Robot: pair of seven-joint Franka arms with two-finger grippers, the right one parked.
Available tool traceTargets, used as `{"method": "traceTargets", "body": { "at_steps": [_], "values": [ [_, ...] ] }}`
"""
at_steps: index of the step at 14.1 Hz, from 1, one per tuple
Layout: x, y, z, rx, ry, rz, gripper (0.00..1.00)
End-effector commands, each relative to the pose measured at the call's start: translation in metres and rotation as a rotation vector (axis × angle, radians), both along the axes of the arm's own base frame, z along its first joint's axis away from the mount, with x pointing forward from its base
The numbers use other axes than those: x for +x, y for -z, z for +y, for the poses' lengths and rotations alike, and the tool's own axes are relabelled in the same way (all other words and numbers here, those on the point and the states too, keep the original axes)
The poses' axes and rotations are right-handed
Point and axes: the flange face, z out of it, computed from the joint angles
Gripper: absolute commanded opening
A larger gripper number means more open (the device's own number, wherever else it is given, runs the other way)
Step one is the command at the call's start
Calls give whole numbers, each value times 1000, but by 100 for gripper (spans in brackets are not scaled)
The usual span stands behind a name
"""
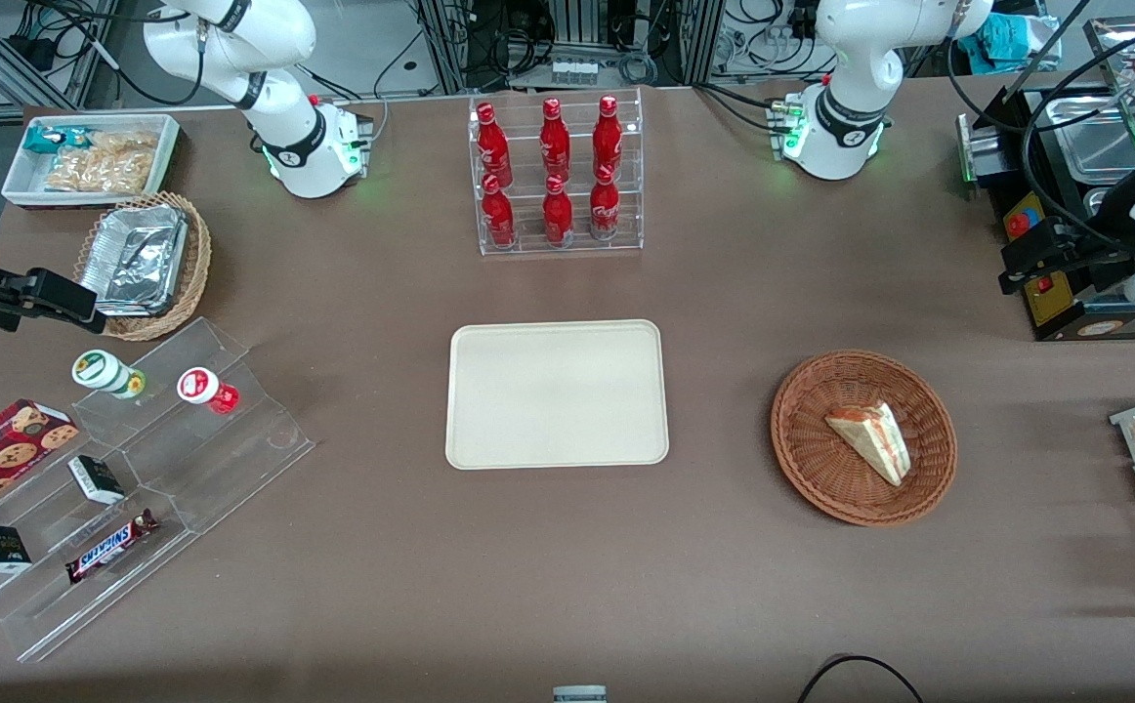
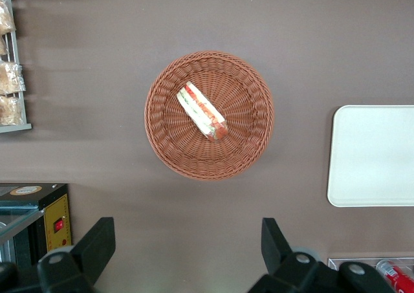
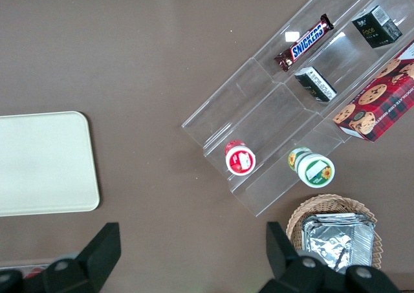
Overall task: Place sandwich from basket to tray
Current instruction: 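Move the left gripper down over the wrapped sandwich in the wicker basket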
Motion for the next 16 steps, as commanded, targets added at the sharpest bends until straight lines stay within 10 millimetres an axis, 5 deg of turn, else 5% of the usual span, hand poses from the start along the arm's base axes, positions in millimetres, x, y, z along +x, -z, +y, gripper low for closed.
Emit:
{"method": "traceTargets", "body": {
  "at_steps": [1, 5, 10, 16],
  "values": [
    [0, -3, 3, 10, 12, -1, 100],
    [8, 14, 5, 13, -96, 32, 100],
    [54, 123, -1, 42, -380, 194, 100],
    [109, 290, -9, 113, -744, 254, 100]
  ]
}}
